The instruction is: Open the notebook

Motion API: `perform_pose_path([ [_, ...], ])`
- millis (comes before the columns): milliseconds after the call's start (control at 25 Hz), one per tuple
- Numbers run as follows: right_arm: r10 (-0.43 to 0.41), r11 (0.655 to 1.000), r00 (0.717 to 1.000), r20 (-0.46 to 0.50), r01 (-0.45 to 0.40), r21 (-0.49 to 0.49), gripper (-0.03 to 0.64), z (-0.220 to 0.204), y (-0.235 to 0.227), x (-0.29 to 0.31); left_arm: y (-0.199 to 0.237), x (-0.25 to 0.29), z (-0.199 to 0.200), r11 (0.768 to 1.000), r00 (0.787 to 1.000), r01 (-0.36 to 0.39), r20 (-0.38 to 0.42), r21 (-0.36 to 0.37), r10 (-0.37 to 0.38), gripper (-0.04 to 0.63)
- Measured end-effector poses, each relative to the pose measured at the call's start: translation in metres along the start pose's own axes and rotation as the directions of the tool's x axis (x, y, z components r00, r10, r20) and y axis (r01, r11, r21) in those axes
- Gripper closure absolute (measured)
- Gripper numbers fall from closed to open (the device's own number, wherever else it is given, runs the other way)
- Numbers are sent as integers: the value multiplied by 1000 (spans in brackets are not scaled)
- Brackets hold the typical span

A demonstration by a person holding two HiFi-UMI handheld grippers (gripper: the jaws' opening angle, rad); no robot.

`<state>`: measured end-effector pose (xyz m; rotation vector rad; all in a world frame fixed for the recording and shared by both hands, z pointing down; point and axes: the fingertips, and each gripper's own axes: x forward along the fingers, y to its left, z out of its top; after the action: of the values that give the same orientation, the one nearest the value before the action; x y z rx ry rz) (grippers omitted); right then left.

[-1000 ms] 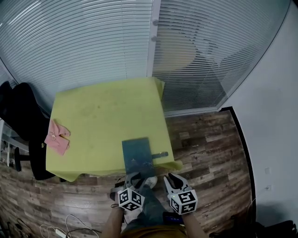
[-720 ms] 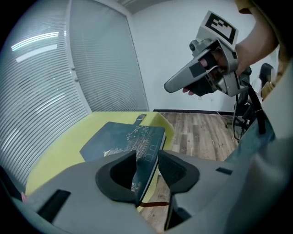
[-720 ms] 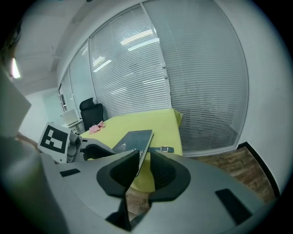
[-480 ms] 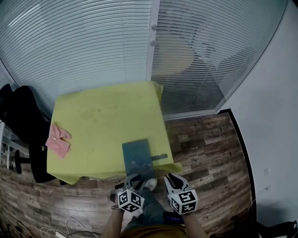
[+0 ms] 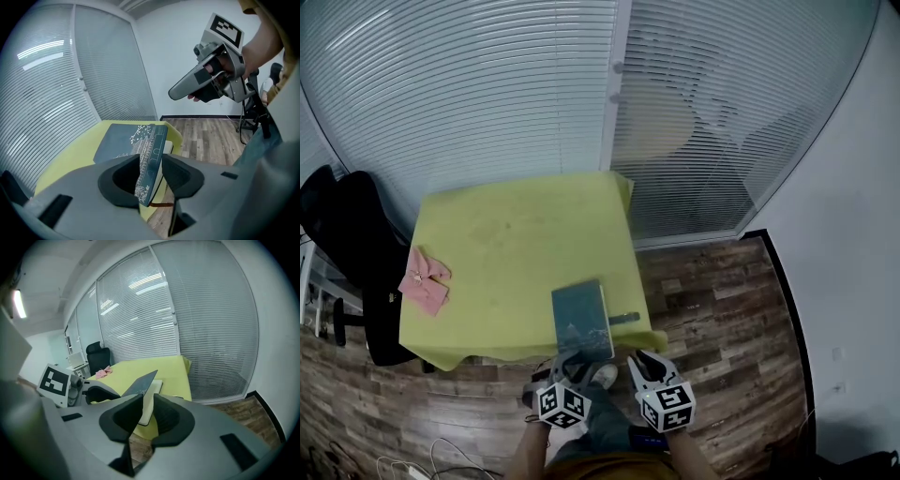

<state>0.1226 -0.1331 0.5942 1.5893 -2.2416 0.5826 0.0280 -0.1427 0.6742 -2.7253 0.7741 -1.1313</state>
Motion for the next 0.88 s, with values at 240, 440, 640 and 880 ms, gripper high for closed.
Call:
perform_pose_path([
  [240, 4, 1000, 1000, 3, -4, -2, 534, -1, 3, -5, 3, -6, 1, 1000, 1000, -22, 3, 1, 22, 431],
  [440, -3, 1000, 1000, 15, 3, 0, 535, 0, 3, -10, 4, -9, 1, 999, 999, -32, 3, 1, 32, 431],
  [640, 2, 1000, 1000, 20, -2, -4, 537, 1, 1, -11, 7, -11, 2, 998, 998, -56, 1, -16, 56, 431],
  [880, 7, 1000, 999, 34, -7, -7, 551, 4, 3, -15, 10, -20, 4, 996, 996, -88, 3, -22, 88, 431],
])
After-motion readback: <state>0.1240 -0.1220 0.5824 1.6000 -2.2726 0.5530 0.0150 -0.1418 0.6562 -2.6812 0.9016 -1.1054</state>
